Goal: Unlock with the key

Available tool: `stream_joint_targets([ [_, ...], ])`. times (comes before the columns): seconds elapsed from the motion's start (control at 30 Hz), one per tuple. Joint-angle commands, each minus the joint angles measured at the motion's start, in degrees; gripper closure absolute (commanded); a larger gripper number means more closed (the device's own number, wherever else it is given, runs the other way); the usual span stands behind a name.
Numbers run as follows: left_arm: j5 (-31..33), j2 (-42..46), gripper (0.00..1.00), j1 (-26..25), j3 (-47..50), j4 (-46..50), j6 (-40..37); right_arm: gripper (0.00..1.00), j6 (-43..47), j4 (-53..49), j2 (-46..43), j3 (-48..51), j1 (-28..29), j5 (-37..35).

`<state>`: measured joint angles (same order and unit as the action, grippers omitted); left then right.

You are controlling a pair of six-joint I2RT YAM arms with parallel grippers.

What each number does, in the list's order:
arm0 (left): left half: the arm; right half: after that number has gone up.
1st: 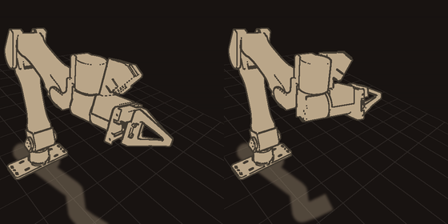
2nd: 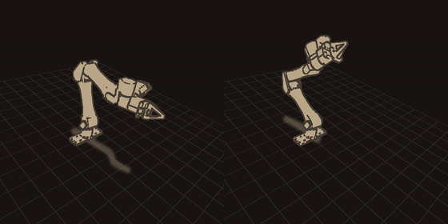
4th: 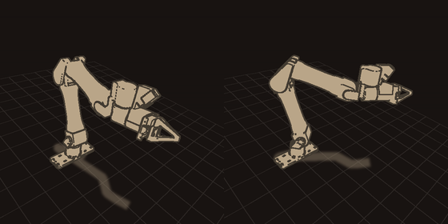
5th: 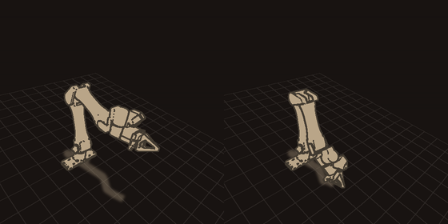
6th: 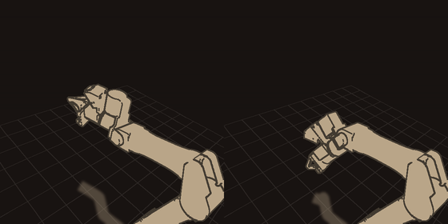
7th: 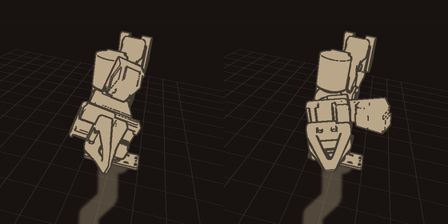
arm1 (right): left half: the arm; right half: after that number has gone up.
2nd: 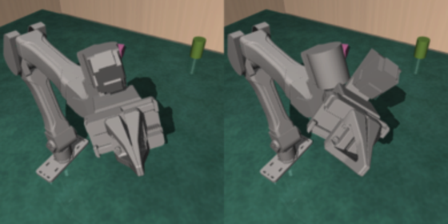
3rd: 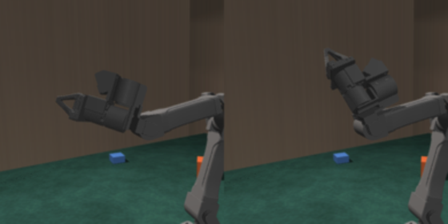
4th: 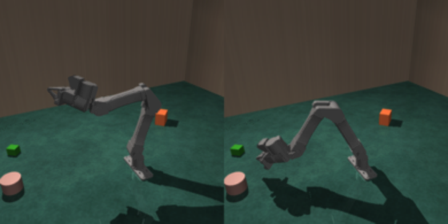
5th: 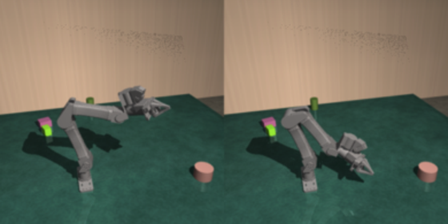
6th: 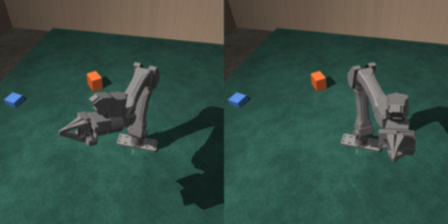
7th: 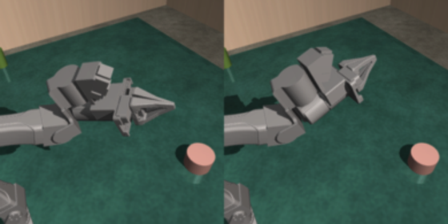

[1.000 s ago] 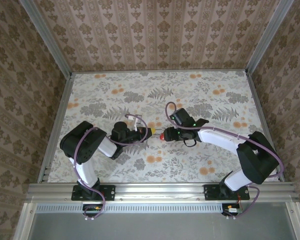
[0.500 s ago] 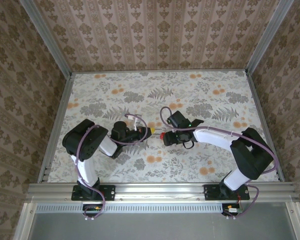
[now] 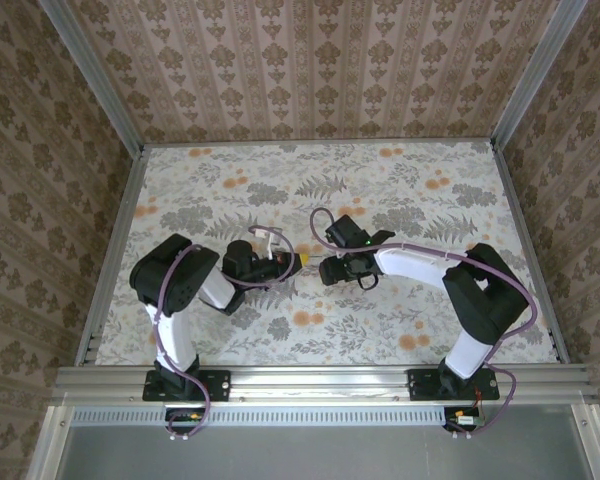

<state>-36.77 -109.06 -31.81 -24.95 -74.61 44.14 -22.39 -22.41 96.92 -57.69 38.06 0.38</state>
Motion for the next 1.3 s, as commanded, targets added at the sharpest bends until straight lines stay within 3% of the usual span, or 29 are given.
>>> stream_joint_targets([
  [0.0,-1.63,-1.58,1.00,0.94,-0.54,0.78,-1.78,0.33,1.34,-1.67,0.18,-1.98,-0.68,-0.36],
  [0.4,-3.19,-4.27,1.00,2.11,-1.85,0.59,-1.17,0.35,2.30,-1.23,4.20,-4.73,-3.67,0.69],
  [0.73,-3.13,-6.19,1.00,2.72,-2.65,0.43,-0.82,0.35,1.83,0.40,2.21,-5.29,-3.33,7.19],
  [1.07,-3.39,-6.80,1.00,2.98,-3.04,0.42,-0.50,0.32,3.48,0.95,5.60,-6.89,-1.59,2.43],
  [1.27,-3.57,-7.75,1.00,2.98,-3.53,0.39,-0.33,0.38,5.38,-1.83,9.20,-10.72,-1.24,-0.38],
])
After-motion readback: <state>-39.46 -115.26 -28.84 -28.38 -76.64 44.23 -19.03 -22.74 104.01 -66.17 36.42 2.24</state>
